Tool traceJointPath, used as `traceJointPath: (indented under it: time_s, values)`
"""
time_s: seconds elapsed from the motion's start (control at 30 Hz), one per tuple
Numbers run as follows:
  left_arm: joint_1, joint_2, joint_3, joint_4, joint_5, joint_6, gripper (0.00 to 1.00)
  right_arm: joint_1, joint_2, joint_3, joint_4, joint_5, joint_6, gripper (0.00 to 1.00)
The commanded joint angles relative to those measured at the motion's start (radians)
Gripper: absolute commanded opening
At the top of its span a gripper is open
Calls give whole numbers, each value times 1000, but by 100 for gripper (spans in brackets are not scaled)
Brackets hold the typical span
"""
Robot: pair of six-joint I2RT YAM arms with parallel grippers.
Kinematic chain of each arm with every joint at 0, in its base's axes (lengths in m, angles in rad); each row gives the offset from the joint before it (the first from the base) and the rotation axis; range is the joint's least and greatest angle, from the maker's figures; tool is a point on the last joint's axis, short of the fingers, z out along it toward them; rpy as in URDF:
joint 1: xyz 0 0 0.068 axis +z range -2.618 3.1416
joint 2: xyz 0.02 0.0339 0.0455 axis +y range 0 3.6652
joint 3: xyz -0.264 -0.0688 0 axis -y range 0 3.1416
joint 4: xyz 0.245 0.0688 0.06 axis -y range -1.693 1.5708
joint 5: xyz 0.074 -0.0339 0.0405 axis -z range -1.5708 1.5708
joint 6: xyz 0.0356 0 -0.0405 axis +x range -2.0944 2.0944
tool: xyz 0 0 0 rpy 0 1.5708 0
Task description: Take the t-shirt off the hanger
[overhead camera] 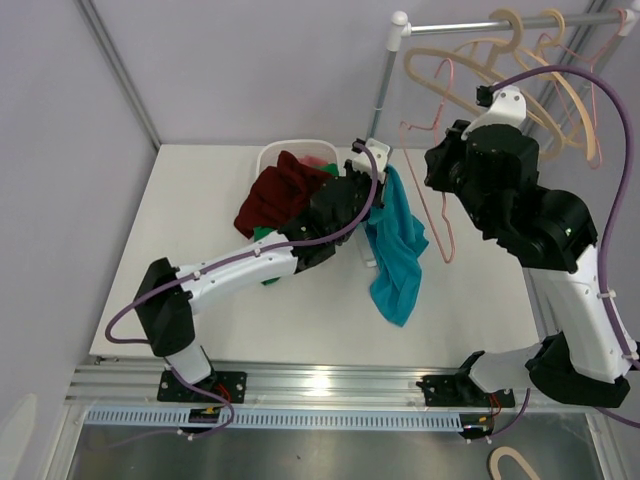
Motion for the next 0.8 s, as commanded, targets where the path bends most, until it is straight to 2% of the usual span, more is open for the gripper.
traceJointPath:
  time_s: [0.0,0.07,0.17,0.37,0.4,0.47,0.5,0.77]
  values:
    - [7,0,56,-47,76,-27,1,1,23,-11,-9,90,-26,0]
    - [7,-23,36,-78,73,-36,1,-39,45,7,12,92,-72,0]
    - [7,-84,66,-122,43,-12,1,-141,74,53,44,0,-117,0]
    - [27,-184,246,-205,-2,122,1,-289,169,148,107,-129,-169,0]
    - [51,-183,346,-226,16,134,1,-297,193,165,112,-140,-177,0]
    - [79,-158,408,-266,23,147,1,-306,217,213,133,-152,-201,0]
    - [106,-149,500,-279,30,156,1,-312,227,225,143,-164,-207,0]
    - [220,-10,758,-248,87,205,1,-352,307,314,196,-198,-250,0]
